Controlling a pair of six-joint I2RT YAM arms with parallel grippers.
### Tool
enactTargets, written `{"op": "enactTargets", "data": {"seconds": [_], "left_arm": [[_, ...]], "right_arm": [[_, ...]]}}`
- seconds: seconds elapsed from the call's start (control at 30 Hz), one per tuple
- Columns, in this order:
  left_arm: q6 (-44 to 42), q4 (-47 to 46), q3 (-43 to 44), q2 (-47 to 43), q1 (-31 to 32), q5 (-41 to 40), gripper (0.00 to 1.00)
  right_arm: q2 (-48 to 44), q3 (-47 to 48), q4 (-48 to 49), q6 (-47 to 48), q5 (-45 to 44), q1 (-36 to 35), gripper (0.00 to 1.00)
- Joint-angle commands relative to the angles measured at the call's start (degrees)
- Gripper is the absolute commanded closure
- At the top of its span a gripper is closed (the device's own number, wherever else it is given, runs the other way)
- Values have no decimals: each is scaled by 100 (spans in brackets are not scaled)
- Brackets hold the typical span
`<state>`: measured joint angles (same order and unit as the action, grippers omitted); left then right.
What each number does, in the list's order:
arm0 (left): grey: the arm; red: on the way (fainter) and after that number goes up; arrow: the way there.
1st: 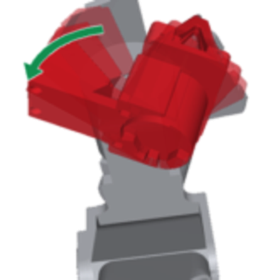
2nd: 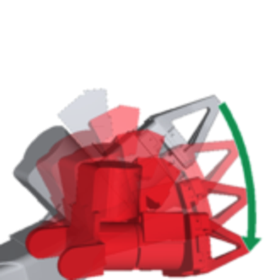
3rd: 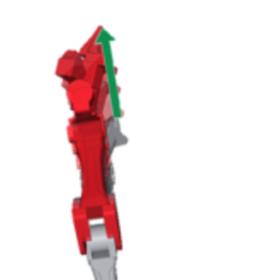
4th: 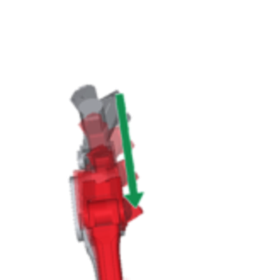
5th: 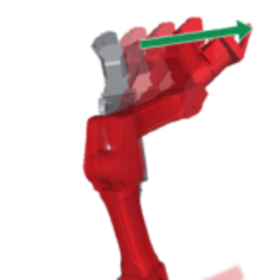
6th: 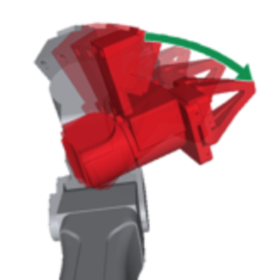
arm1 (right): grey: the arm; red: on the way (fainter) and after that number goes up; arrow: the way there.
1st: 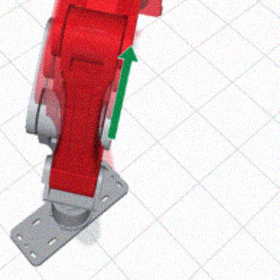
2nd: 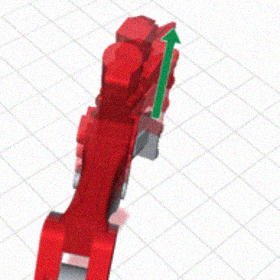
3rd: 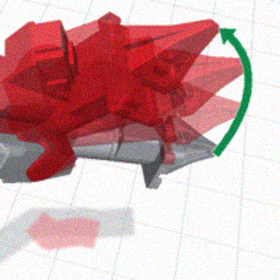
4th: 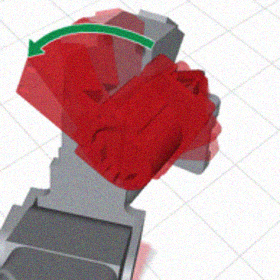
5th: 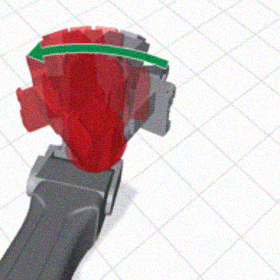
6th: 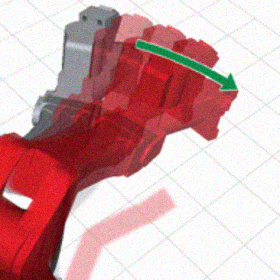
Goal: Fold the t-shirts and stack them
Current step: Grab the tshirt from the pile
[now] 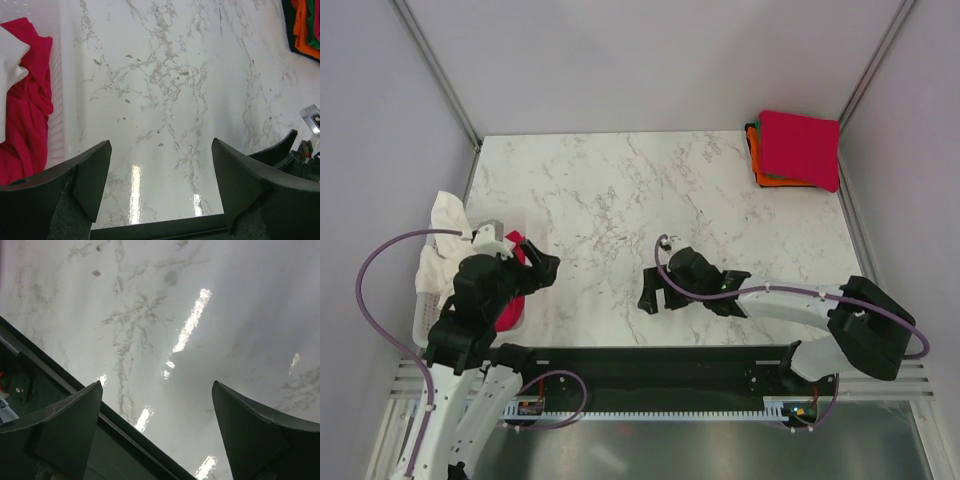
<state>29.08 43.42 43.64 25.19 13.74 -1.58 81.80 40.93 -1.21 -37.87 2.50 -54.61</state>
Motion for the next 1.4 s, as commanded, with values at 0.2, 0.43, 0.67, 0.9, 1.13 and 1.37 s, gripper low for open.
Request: {"op": "enactTargets", "data": {"seconds": [0.2,0.43,0.67,0.9,1.13,1.37], "left_arm": [[-518,17,574,1689,-64,-2306,0],[-561,-219,1191,2780,-1983,-2155,0],[-439,-641,1086,3676,-3007,-2127,0],[98,-773,1217,4828,-3886,-1732,0],[274,-967,1261,5163,-4028,-1186,18],[387,-958,1910,4100,-3958,-827,98]], "right_arm": [[-393,-524,569,34,-120,205,2],[12,-401,622,87,145,249,2],[20,-489,763,86,286,249,2],[169,-445,780,104,426,249,2],[310,-349,719,113,523,249,2],[442,-252,649,113,523,249,2]]}}
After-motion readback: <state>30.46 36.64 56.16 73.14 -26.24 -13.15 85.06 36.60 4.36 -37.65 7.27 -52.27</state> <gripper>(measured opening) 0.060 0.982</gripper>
